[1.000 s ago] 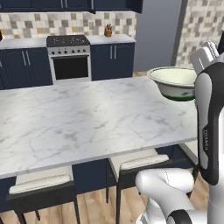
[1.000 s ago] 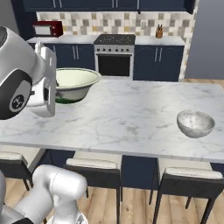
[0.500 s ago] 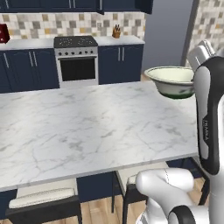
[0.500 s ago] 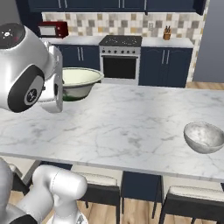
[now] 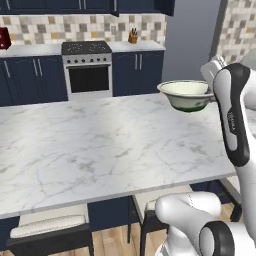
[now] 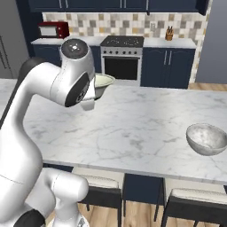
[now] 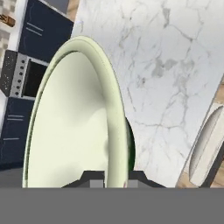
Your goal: Pick up the bowls from the cabinet and place each bowl in front of a stool on the dining counter.
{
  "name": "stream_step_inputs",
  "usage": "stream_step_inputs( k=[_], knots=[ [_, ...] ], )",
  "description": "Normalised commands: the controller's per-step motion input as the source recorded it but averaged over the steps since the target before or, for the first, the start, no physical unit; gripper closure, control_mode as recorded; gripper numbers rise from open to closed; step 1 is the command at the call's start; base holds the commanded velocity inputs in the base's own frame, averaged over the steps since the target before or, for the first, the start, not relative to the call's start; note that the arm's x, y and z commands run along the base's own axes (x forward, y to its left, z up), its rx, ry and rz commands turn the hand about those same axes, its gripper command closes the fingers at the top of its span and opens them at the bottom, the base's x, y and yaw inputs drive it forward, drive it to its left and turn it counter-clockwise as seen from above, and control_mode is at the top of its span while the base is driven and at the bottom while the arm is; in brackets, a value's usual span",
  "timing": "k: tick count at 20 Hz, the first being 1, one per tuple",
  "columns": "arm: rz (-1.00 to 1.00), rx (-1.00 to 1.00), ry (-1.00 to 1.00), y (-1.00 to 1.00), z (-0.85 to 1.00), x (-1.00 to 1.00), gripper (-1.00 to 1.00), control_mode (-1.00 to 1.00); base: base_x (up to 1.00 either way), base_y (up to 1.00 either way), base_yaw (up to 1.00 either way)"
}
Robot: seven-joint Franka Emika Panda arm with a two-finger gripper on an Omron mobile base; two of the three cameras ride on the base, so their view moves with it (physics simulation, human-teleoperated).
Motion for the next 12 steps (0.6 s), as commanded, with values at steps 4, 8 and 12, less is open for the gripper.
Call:
stream_step_inputs(
  k=[4, 8, 12],
  knots=[
    [0.01, 0.0, 0.1, 0.0, -0.53, 0.73, 1.0, -1.0, 0.0, 0.0, 0.0],
    [0.0, 0.0, 0.05, 0.0, -0.72, 0.66, 1.0, -1.0, 0.0, 0.0, 0.0],
    [0.0, 0.0, 0.0, 0.0, -0.91, 0.44, 1.0, -1.0, 0.0, 0.0, 0.0]
  ],
)
